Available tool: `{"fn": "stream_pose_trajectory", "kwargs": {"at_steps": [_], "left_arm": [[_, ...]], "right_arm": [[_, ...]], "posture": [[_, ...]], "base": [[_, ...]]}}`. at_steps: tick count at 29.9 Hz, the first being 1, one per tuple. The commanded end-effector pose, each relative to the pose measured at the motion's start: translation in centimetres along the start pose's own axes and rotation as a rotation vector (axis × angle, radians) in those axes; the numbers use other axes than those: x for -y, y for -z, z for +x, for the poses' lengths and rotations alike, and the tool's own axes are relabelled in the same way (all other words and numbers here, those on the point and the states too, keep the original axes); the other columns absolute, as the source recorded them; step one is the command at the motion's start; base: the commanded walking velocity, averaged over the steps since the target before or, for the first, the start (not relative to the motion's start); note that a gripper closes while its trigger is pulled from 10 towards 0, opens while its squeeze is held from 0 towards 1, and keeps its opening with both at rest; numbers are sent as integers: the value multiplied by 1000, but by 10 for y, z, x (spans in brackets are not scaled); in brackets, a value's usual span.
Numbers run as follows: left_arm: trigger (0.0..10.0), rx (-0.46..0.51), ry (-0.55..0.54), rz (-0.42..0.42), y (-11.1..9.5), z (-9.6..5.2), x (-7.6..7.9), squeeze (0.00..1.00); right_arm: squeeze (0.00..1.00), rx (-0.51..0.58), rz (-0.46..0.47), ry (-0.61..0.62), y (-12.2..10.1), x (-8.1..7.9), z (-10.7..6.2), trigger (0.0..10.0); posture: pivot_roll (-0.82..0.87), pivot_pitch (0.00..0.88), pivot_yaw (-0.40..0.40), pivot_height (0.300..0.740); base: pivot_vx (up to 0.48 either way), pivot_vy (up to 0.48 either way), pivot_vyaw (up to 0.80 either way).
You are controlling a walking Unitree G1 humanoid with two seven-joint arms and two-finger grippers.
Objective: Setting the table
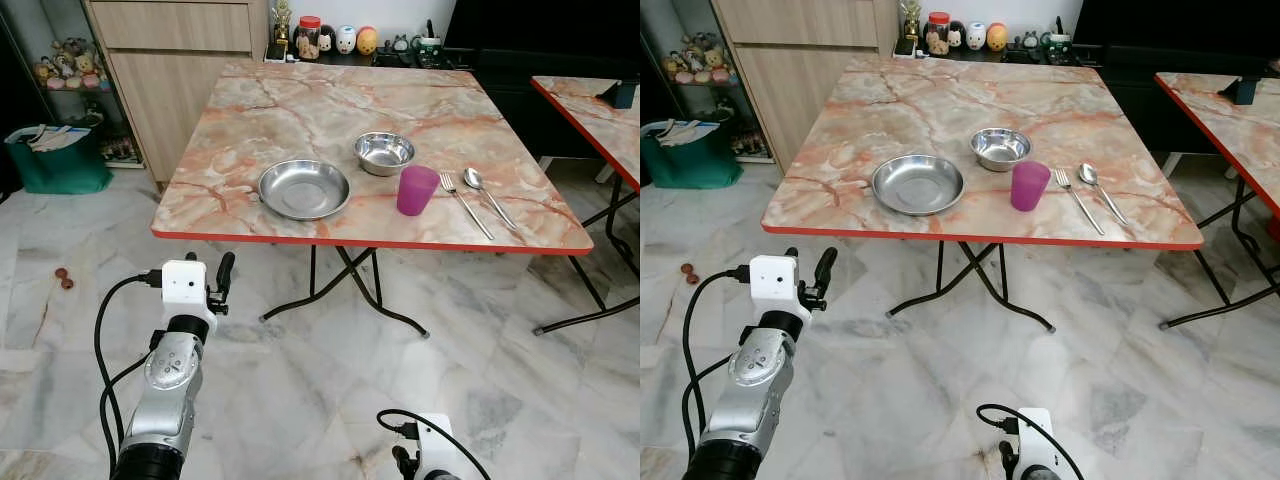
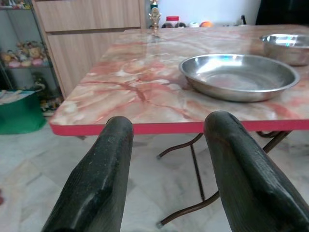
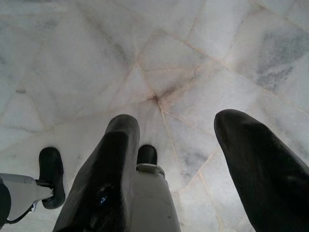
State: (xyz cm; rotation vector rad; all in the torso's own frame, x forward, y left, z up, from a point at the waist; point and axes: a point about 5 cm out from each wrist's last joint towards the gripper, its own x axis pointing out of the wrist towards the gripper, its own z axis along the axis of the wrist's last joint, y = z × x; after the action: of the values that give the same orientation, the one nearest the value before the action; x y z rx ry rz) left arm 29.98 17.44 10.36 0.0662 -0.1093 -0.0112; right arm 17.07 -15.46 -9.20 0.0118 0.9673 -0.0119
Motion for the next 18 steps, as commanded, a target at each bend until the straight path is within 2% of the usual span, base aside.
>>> {"fn": "stream_pose_trajectory", "kwargs": {"at_steps": [1, 12, 14, 18], "left_arm": [[10000, 22, 21, -7, -8, 4, 4, 0], [10000, 22, 7, -30, -9, 3, 3, 0], [10000, 24, 8, -31, -9, 3, 3, 0], [10000, 26, 10, -33, -10, 4, 4, 0]], "right_arm": [[0, 1, -7, 3, 0, 1, 0, 10000], [0, 1, -10, 5, -1, 3, 0, 10000], [0, 3, -33, 8, -1, 3, 0, 10000], [0, 5, -53, 10, -2, 3, 0, 10000]], "posture": [[93, 0, -64, 740], [94, 0, -71, 740], [94, 0, -72, 740], [93, 0, -71, 740]], "base": [[0, 0, 0], [0, 0, 0], [0, 0, 0], [244, 0, 0]]}}
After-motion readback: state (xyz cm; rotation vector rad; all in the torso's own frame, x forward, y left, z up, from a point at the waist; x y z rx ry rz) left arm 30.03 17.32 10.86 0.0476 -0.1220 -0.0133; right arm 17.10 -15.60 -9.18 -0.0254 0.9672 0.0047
